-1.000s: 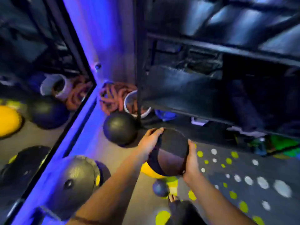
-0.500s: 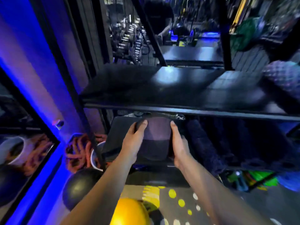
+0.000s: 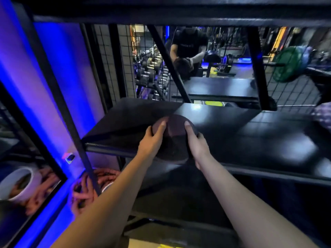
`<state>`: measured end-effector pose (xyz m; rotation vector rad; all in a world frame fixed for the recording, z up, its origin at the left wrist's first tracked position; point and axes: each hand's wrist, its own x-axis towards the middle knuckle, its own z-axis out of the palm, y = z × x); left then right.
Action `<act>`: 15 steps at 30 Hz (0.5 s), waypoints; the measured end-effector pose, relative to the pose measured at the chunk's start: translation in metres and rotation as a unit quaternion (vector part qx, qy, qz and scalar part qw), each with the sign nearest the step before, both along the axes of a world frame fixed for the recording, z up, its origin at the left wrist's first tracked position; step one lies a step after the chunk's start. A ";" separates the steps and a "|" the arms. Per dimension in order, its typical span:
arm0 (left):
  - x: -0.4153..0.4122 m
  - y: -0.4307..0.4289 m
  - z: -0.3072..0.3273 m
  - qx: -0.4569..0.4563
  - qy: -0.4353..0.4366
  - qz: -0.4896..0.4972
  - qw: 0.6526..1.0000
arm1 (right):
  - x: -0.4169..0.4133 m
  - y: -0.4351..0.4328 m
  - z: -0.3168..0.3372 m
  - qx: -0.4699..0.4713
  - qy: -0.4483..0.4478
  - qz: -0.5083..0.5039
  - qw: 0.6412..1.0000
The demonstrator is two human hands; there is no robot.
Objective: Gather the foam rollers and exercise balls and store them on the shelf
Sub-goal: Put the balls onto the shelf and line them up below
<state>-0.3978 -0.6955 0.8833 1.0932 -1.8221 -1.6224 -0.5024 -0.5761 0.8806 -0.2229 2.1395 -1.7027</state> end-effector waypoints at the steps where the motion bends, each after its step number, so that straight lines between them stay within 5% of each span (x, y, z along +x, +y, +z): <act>1: -0.005 0.000 0.000 -0.011 -0.033 -0.011 0.999 | -0.006 -0.004 -0.004 0.006 -0.004 0.003 1.000; 6: -0.026 -0.015 -0.008 -0.071 -0.074 -0.045 0.994 | -0.027 -0.015 -0.013 0.010 -0.021 0.010 1.000; 11: -0.036 -0.023 -0.016 -0.211 -0.043 -0.038 0.976 | -0.043 -0.023 -0.029 0.003 0.213 0.025 0.977; 15: -0.051 -0.036 -0.020 -0.204 -0.022 -0.033 0.978 | -0.059 -0.039 -0.037 -0.048 0.209 0.058 0.975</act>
